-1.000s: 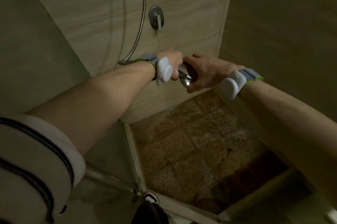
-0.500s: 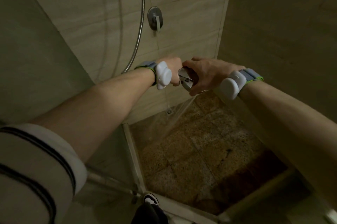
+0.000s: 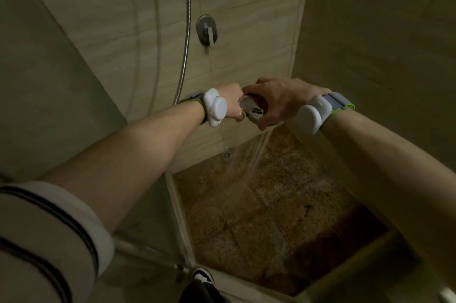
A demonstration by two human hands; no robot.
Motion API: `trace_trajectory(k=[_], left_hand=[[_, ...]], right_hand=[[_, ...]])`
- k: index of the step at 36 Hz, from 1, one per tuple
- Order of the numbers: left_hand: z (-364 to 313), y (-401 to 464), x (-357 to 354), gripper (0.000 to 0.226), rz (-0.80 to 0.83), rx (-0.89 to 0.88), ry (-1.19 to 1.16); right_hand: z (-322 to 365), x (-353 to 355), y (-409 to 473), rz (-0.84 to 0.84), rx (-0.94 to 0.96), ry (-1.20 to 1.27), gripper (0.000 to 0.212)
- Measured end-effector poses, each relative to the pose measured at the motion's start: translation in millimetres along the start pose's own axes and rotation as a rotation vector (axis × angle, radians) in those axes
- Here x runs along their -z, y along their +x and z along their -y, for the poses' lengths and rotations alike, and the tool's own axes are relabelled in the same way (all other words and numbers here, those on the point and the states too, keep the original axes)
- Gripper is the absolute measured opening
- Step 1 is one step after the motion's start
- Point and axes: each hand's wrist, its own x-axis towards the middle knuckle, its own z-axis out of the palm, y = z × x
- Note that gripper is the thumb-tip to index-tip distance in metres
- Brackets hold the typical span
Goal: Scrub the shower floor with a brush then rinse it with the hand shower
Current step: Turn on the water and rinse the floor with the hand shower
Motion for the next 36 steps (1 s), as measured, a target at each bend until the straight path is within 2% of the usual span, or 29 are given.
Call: trace_trajectory(k=[4,12,18,24,34,36], left_hand=[[-2,-1,1,0.019,0.003,0.013,-0.03],[-4,-3,3,0.021,-0.025,0.016,-0.054],[-5,-4,7,0.029,-0.025,0.056,-0.137],[-5,-4,9,0.032,-0.04,0.062,-0.194],[-6,-1,12,0.015,-0.075,0.049,-0.357],[-6,-1,13,0.018,-0.087,0.061,-0.374]], right_hand=[[1,3,0,0.003,0.001,-0.003,0.082],[1,9,-3,-0.005,-0.006,-0.03,0.084],[4,18,-5,-0.034,-0.048,-0.056,0.094],[8,25,-9,-0.065,-0.06,-0.072,0.089],[9,38,-14,-0.112,-0.068,-0.116,0.091],[8,39,-14,-0.123,-0.063,-0.119,0.092]])
